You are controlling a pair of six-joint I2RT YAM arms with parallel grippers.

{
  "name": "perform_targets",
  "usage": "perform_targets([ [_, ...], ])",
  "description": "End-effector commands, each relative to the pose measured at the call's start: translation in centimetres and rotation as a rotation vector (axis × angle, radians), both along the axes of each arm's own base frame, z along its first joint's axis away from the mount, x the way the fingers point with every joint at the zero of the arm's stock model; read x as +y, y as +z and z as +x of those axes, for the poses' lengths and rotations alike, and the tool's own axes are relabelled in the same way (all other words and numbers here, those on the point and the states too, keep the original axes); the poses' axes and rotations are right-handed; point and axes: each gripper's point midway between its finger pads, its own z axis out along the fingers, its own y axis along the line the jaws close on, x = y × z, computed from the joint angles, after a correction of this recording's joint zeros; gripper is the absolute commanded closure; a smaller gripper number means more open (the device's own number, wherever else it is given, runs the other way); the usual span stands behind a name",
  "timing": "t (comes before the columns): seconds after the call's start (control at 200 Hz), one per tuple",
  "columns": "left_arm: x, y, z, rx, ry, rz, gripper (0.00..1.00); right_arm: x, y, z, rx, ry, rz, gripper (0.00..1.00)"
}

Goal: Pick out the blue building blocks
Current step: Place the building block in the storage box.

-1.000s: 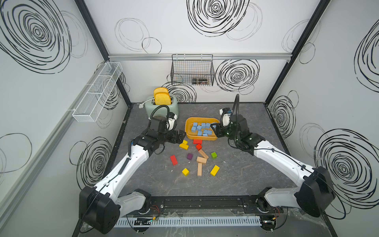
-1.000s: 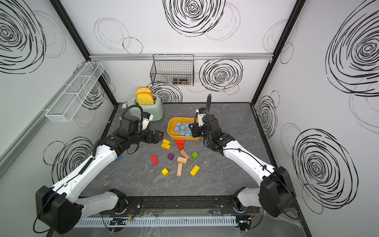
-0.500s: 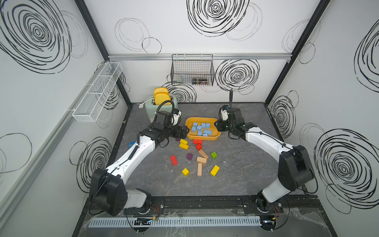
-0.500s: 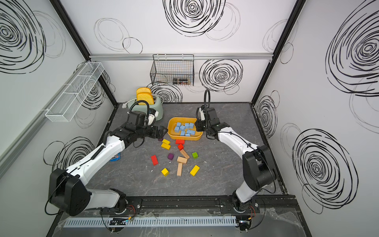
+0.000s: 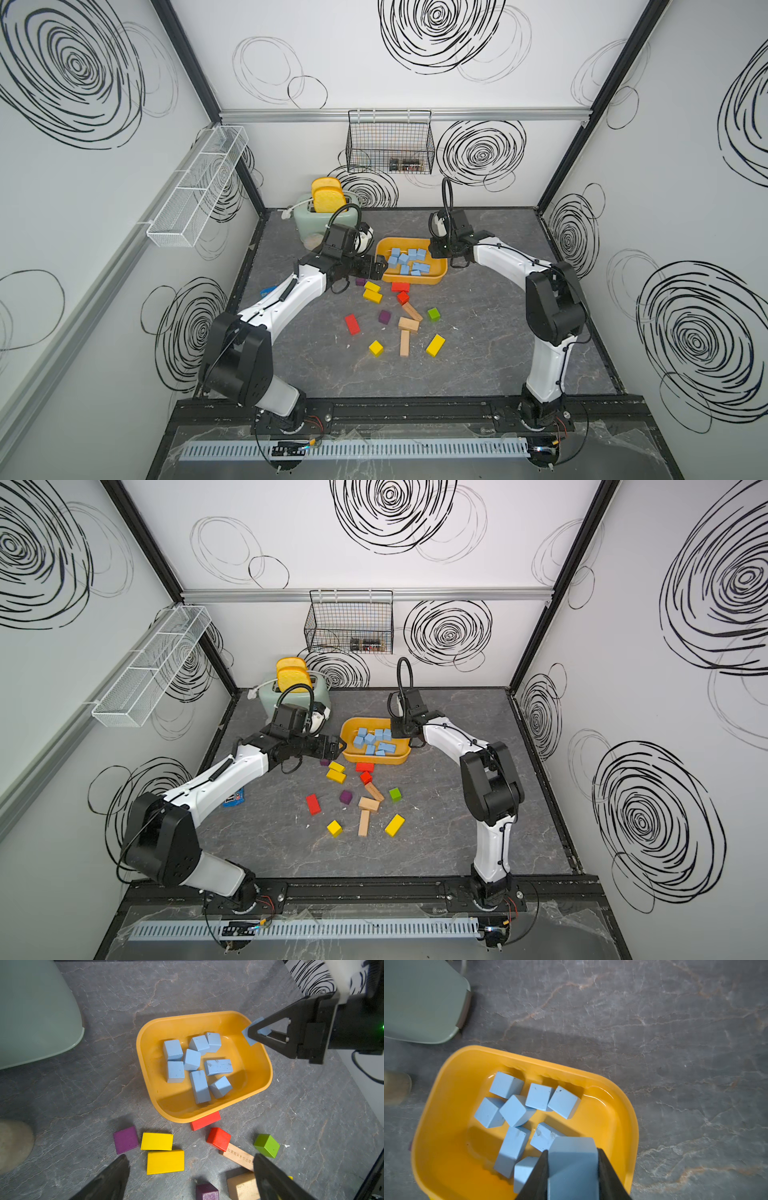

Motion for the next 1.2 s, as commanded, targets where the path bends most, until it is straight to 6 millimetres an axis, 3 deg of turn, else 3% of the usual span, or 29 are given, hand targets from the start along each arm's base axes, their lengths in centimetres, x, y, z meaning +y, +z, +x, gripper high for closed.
perform_targets([
  [0.0, 0.0, 1.4, 1.3, -0.064, -0.009, 0.004, 0.04, -0.9, -0.5, 0.4, 0.012, -0.026, -0.058, 1.00],
  [0.68, 0.6, 0.1, 0.6, -0.042, -0.011, 0.039, 0.04, -0.5, -5.9, 1.9, 0.038, -0.060, -0.177, 0.78],
  [0.836, 0.6, 0.0, 0.7, -0.041, -0.008, 0.042, 0.04, -0.5, -6.7, 1.8, 0.049, -0.068, -0.189, 0.59],
  [0.956, 0.6, 0.1, 0.7, -0.042, -0.007, 0.040, 0.04, -0.4, -6.7, 1.8, 0.050, -0.068, -0.186, 0.46],
  [1.196, 0.6, 0.9, 0.8, -0.052, -0.004, 0.049, 0.04, 0.3, -4.6, 1.9, 0.007, -0.066, -0.178, 0.40],
])
